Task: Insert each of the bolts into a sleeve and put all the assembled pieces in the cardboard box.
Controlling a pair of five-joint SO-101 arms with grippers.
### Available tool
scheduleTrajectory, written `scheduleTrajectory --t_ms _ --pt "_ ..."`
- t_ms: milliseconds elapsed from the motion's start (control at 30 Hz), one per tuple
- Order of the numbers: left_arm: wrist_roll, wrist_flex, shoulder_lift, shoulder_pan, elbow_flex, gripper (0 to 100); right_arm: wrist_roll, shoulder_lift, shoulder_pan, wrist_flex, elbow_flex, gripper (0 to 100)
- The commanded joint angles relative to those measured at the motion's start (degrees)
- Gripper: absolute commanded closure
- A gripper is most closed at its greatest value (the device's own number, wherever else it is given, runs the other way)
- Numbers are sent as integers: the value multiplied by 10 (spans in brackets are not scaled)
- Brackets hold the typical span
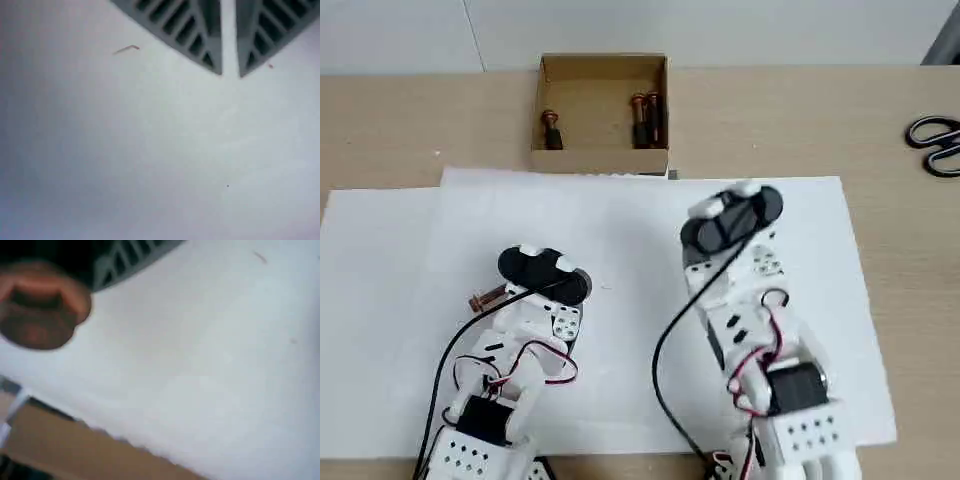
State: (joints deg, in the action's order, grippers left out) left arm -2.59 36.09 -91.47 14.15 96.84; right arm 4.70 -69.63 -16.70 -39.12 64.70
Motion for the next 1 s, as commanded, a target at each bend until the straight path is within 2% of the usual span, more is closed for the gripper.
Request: scheduleTrajectory --t_ms 0,333,833,967 --pt "-2 0 -8 2 -4 992 2 70 13 20 -61 995" --pt "-2 0 -8 2 -4 992 1 308 3 67 -201 995" --pt "-2 0 -8 2 -4 992 -11 716 3 85 -585 995" --pt "-2 0 -8 2 -4 992 -10 803 3 167 -666 995"
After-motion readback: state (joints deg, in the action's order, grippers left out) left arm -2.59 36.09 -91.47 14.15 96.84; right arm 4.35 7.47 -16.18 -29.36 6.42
